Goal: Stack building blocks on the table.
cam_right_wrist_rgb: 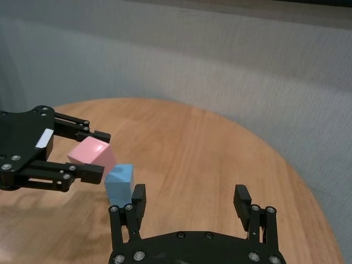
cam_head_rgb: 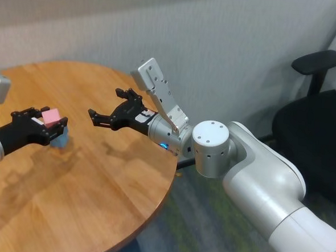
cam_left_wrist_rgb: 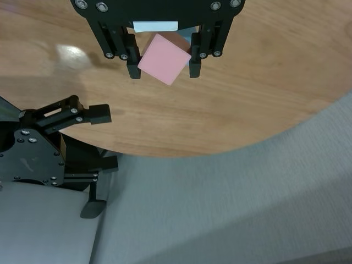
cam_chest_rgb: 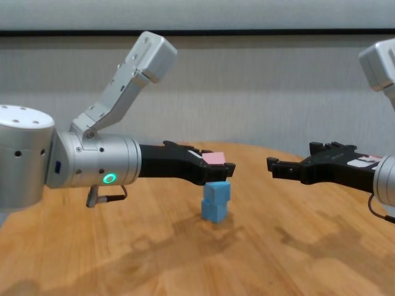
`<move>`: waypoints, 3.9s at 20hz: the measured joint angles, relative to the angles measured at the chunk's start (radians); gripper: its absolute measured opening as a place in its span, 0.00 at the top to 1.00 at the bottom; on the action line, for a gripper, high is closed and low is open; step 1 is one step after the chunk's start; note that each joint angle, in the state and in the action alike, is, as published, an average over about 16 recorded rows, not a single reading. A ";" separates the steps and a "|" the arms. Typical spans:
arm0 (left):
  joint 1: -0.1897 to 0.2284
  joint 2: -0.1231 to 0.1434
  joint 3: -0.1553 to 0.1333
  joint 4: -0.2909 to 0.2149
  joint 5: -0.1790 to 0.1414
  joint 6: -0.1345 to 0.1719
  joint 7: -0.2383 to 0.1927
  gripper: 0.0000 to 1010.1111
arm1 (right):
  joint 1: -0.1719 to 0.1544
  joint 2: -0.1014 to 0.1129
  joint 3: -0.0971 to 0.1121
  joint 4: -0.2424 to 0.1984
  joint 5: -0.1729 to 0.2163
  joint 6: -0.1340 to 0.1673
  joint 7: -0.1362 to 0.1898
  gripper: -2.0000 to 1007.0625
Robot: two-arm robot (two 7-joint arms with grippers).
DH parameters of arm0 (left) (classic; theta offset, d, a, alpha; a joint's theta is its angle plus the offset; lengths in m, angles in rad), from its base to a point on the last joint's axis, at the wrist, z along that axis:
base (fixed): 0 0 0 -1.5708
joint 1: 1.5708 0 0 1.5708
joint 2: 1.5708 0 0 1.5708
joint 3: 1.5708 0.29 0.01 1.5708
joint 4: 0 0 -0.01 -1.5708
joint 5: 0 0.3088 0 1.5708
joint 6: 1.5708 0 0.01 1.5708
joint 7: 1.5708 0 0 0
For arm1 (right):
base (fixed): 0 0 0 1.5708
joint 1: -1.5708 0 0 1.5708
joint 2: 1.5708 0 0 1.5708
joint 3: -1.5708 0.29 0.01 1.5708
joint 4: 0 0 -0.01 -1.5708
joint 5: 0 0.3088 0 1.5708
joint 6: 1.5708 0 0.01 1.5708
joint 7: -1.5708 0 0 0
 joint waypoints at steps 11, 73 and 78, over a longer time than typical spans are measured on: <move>-0.040 -0.046 -0.002 0.069 0.031 -0.012 0.022 0.45 | 0.000 0.000 0.000 0.000 0.000 0.000 0.000 0.00; -0.055 -0.092 -0.058 0.115 0.088 0.001 0.041 0.15 | 0.000 0.000 0.000 0.000 0.000 0.000 0.000 0.00; -0.042 -0.073 -0.070 0.070 0.072 0.012 0.044 0.05 | 0.000 0.000 0.000 0.000 0.000 0.000 0.000 0.00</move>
